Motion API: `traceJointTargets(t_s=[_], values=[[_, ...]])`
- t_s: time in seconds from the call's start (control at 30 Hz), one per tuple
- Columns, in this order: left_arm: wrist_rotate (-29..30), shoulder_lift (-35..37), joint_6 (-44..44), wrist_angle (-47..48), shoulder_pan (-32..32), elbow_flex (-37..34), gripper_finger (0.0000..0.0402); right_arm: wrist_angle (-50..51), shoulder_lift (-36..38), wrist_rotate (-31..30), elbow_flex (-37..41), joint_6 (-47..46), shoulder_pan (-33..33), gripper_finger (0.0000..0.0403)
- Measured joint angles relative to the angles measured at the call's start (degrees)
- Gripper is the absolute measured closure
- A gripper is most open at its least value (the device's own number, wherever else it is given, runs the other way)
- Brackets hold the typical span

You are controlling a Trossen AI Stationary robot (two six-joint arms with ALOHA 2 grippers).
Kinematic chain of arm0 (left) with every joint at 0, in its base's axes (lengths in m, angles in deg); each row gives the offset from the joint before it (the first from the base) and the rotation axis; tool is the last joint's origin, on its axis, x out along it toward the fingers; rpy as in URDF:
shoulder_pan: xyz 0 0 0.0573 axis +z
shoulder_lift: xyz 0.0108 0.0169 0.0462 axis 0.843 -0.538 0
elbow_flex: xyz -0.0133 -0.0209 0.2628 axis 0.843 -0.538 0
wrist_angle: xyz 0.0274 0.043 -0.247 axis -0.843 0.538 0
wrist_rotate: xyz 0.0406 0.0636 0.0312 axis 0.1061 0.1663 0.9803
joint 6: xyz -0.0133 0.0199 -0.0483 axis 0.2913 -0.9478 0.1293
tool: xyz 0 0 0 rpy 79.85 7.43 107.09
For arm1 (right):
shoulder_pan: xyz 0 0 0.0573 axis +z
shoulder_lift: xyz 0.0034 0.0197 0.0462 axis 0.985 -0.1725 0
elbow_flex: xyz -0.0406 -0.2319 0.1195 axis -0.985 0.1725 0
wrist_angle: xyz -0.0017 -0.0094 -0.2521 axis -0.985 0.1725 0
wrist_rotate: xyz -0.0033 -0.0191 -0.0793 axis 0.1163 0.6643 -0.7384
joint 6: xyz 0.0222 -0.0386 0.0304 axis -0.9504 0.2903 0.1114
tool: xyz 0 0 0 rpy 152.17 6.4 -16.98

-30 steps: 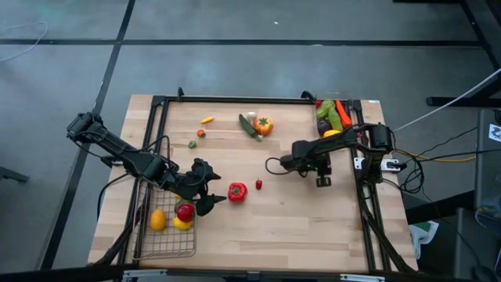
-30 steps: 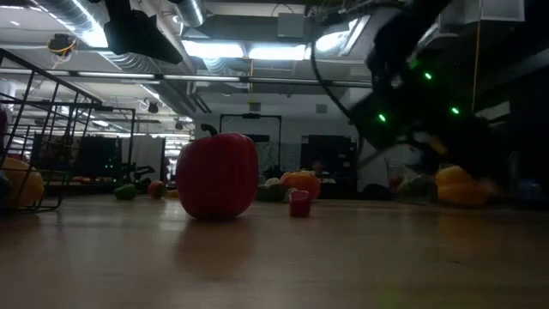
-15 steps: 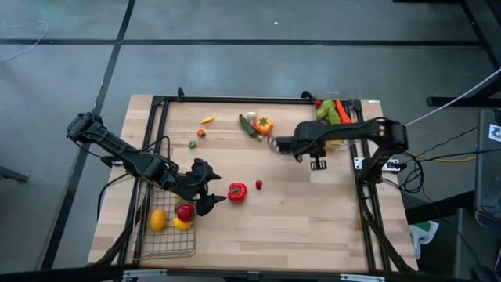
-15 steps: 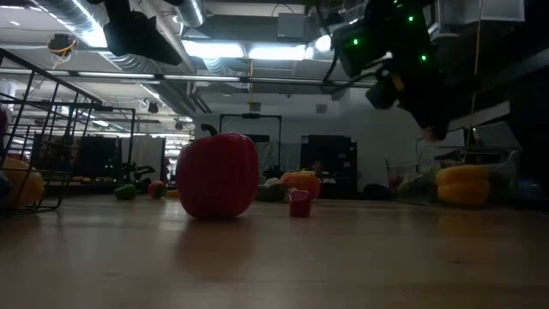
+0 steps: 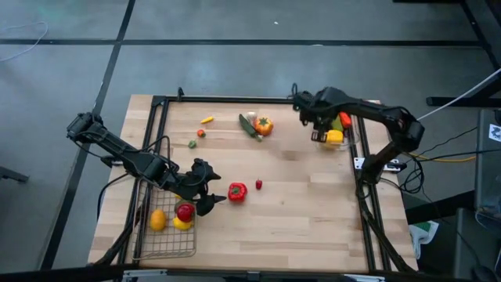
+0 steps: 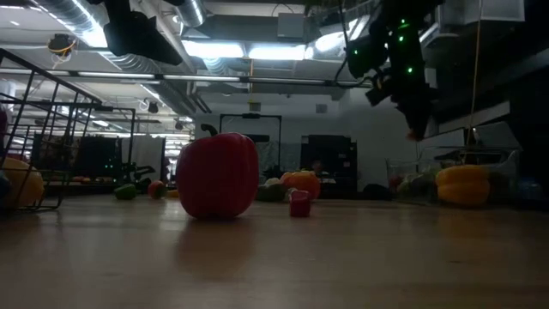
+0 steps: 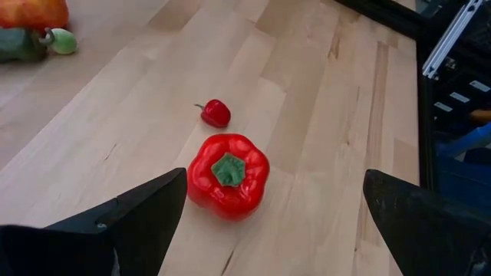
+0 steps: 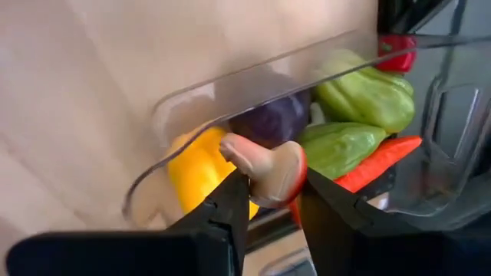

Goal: Sort produce into baskets
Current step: Put the red mushroom into the transparent bin, then put the green chili pepper into the transparent bin

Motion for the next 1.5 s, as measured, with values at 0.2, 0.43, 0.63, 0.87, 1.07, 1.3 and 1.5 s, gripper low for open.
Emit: traceJointTargets(t_s=[0.2,0.43,0.63,0.87,1.07,1.3,1.5], values=[[0.0,0.0,0.0,0.0,0.0,0.0,0.0011,-4.1,0.0,2.7,0.0,0.1,-7.5,0.0297],[0.4,0.0,0.0,0.0,0.0,0.0,0.0011,-8.5,0.0,7.0,0.0,0.1,-13.6,0.0297],[0.4,0.0,-0.1,0.0,0.0,0.0,0.0011,-9.8,0.0,7.1,0.0,0.1,-17.1,0.0297],[0.7,0.0,-1.4,0.0,0.0,0.0,0.0011,-10.4,0.0,7.1,0.0,-0.4,-20.5,0.0297],[0.7,0.0,-1.4,0.0,0.0,0.0,0.0011,-10.4,0.0,7.1,0.0,-0.5,-21.9,0.0279],[0.7,0.0,-1.5,0.0,0.0,0.0,0.0011,-11.0,0.0,6.7,0.0,-0.5,-22.1,0.0212],[0.7,0.0,-1.5,0.0,0.0,0.0,0.0011,-11.4,0.0,6.7,0.0,-0.5,-22.1,0.0176]])
